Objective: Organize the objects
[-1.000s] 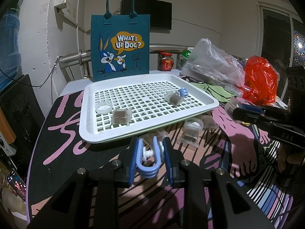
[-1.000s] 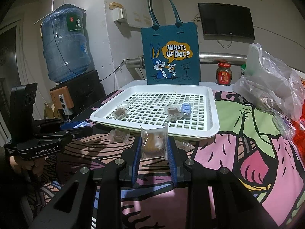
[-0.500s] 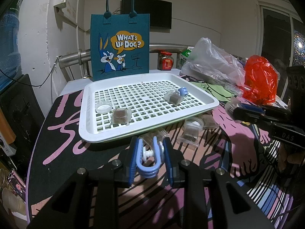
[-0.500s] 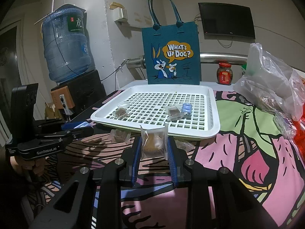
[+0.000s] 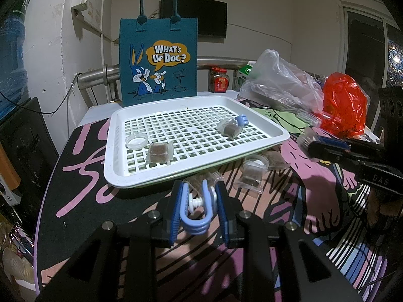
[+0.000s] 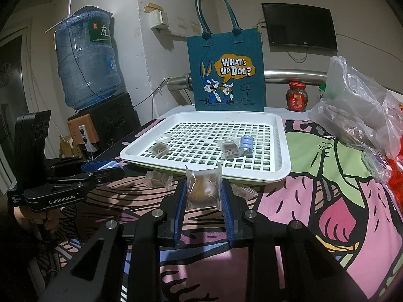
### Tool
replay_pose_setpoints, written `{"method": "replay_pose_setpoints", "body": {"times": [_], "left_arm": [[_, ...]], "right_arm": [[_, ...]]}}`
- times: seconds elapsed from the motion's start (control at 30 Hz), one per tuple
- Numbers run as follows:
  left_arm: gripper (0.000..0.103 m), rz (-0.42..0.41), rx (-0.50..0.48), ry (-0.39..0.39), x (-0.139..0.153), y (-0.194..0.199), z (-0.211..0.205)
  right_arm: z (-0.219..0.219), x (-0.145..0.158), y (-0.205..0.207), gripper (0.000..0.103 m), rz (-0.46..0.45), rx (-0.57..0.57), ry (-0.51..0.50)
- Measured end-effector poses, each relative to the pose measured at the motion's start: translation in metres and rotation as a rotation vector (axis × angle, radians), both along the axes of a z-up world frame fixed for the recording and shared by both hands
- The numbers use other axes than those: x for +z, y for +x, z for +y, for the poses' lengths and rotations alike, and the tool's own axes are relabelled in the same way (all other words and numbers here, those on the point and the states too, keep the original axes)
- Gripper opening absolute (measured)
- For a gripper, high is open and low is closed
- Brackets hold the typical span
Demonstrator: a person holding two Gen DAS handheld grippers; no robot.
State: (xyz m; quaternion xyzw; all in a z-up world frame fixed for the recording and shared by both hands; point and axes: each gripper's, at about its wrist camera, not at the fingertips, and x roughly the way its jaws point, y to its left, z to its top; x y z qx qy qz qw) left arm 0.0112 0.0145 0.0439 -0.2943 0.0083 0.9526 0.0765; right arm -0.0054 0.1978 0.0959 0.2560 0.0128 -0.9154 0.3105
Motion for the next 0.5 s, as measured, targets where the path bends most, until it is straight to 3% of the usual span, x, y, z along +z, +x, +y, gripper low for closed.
{"method": "replay_pose_setpoints", "body": {"times": [0.27,0.5], "left_arm": [[0.025,-0.020,-0.004,0.016,-0.003,-0.003,-0.002],[0.025,-0.045,-0.008,0.037,0.004,-0.004,-0.014]], "right_arm": [[0.000,-0.001,-0.003,0.026,-0.028,-0.006,-0.015],[0.013,0.004,-0.013,0.026,-0.113,0.002,-0.080]]}}
